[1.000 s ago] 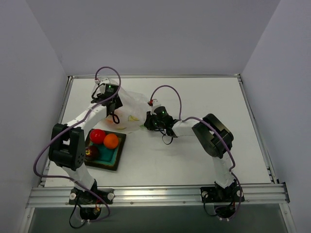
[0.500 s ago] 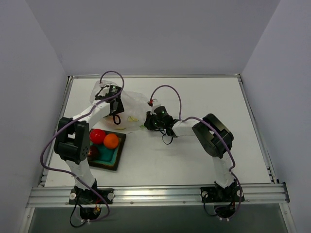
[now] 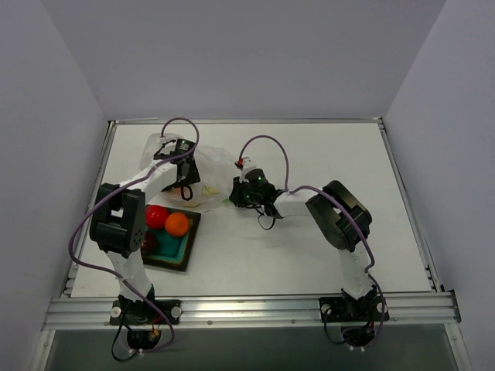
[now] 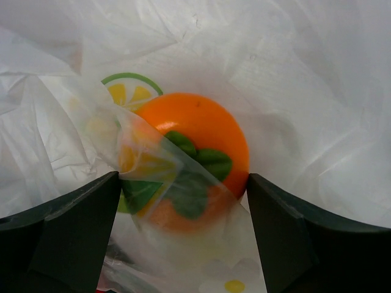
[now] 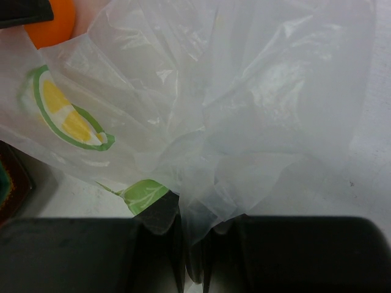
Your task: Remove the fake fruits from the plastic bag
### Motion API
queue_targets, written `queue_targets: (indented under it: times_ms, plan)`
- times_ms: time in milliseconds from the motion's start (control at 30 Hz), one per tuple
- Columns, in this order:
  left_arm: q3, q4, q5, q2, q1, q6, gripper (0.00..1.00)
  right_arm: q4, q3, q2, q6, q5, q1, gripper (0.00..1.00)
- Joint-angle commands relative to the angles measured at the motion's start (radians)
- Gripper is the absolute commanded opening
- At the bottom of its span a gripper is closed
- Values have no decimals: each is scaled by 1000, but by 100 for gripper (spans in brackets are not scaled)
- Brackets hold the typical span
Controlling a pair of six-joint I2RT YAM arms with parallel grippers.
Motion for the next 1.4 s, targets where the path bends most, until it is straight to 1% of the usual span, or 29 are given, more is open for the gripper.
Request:
queue_targets:
  times_ms: [0, 133, 167, 233, 267, 333, 367, 467, 500, 567, 633, 667, 700, 767, 800, 833, 867, 933, 967, 1000, 1033, 1167, 1200, 1267, 1300, 1367]
  plan:
    - [39, -30, 21, 42, 23, -8, 79, -19, -1, -48, -14, 20, 6, 6]
    - [51, -21, 52, 64, 32, -16, 79, -19, 1, -45, -14, 20, 6, 6]
    - [54, -18, 56, 70, 32, -19, 77, -19, 1, -44, -14, 18, 6, 6]
    - [62, 4, 64, 79, 32, -26, 65, -18, 2, -42, -14, 18, 6, 6]
    - [62, 18, 72, 80, 32, -34, 56, -18, 1, -42, -14, 18, 6, 6]
    - [59, 74, 105, 82, 32, -51, 42, 2, -10, -54, -11, 23, 8, 6]
    - [51, 120, 116, 71, 32, -66, 26, 14, -28, -68, -10, 29, 8, 6]
    - [33, 192, 125, 36, 32, -94, 8, 28, -42, -94, -16, 49, 8, 6]
    - [21, 250, 130, 3, 32, -98, 3, 36, -47, -101, -17, 58, 8, 6]
    - [-19, 304, 118, -36, 32, -109, 2, 60, -64, -107, -19, 61, 6, 6]
    - [-71, 413, 109, -105, 32, -118, 2, 62, -61, -102, -22, 64, 8, 6]
    - [-141, 468, 103, -128, 31, -129, 2, 59, -59, -96, -25, 67, 8, 6]
    - [-179, 539, 99, -163, 32, -137, 2, 59, -59, -96, -25, 71, 9, 6]
    - [-273, 593, 99, -185, 34, -155, 3, 59, -59, -93, -28, 80, 11, 6]
    - [-301, 628, 96, -197, 35, -167, 4, 57, -58, -94, -33, 83, 12, 6]
    - [-330, 657, 101, -202, 38, -177, 9, 51, -58, -94, -36, 87, 15, 6]
    - [-357, 688, 115, -203, 46, -189, 19, 48, -56, -96, -39, 97, 17, 6]
    - [-392, 713, 135, -200, 52, -203, 25, 42, -55, -94, -47, 106, 22, 6]
    - [-394, 711, 136, -199, 52, -206, 37, 39, -53, -93, -50, 112, 23, 6]
    - [-383, 676, 138, -205, 52, -207, 43, 34, -52, -93, -51, 113, 25, 6]
    - [-371, 649, 132, -212, 52, -209, 46, 34, -50, -94, -53, 115, 25, 6]
    - [-339, 549, 112, -297, 46, -203, 47, 31, -49, -93, -54, 115, 26, 6]
    - [-326, 479, 97, -338, 40, -198, 45, 30, -49, -91, -54, 115, 26, 6]
    - [-288, 422, 32, -375, 9, -166, 45, 27, -44, -90, -53, 115, 26, 6]
    - [-274, 351, 17, -399, 0, -157, 50, 25, -44, -88, -53, 115, 28, 6]
    - [-219, 294, 4, -413, -15, -142, 54, 22, -41, -87, -54, 113, 29, 6]
